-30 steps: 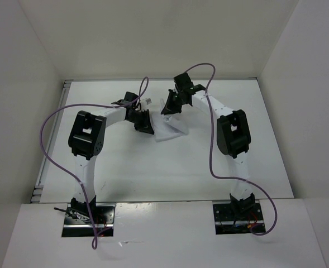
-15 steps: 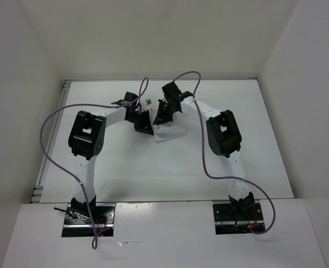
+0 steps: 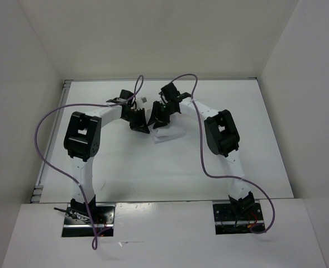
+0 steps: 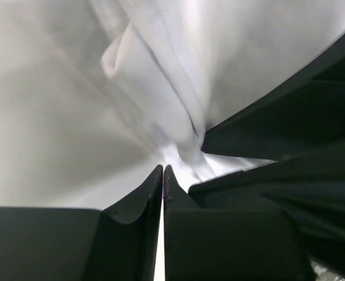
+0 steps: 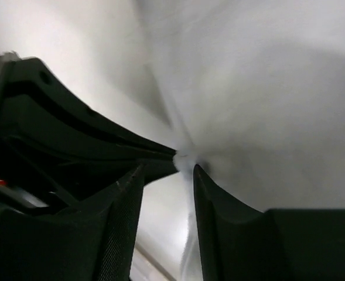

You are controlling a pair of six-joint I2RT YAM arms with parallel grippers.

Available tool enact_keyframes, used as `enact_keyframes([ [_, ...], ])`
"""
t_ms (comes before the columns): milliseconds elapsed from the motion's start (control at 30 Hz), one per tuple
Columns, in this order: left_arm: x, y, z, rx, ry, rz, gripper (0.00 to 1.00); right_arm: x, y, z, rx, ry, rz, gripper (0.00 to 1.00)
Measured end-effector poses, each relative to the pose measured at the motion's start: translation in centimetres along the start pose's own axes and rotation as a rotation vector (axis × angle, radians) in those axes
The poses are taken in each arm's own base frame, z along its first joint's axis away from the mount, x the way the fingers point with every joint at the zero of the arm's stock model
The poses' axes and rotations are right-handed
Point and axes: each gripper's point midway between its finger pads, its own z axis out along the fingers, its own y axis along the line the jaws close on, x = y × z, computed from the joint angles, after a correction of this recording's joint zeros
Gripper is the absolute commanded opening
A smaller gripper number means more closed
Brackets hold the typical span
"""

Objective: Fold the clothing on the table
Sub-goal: Fold the skirt

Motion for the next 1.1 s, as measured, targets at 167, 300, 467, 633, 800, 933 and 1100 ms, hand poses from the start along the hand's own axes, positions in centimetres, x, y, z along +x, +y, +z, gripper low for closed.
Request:
enact_keyframes([
  [167, -2.2, -0.5, -5.3, -0.042, -0.094, 0.014, 0.07, 0.0, 3.2, -1.5, -0.106, 0.023, -0.034, 0.43],
  [300, -5.5, -3.1, -9.9, -0.031, -0.217, 0.081, 0.07, -0.8, 5.8, -5.0, -0.159, -0.030, -0.070, 0.18],
  [467, -8.7, -7.2, -11.8, 0.034, -0.293, 0.187, 0.07, -2.0, 7.0, -10.6, -0.196, -0.130, -0.076, 0.01],
  [633, -10.3, -8.9, -10.4, 0.091, -0.284, 0.225, 0.07, -3.6, 3.0, -10.7, -0.156, -0.165, -0.007, 0.00],
  [800, -9.6, -8.2, -9.1, 0.095, -0.234, 0.197, 0.07, -2.8, -1.0, -6.7, -0.114, -0.092, 0.077, 0.00],
  [933, -9.4, -8.0, -8.8, 0.097, -0.225, 0.191, 0.08, -0.4, -2.9, -4.2, -0.087, -0.012, 0.127, 0.00],
  [1100, -9.1, -7.7, -8.5, 0.094, -0.215, 0.184, 0.08, 2.7, -3.3, -2.5, -0.101, 0.059, 0.146, 0.00],
])
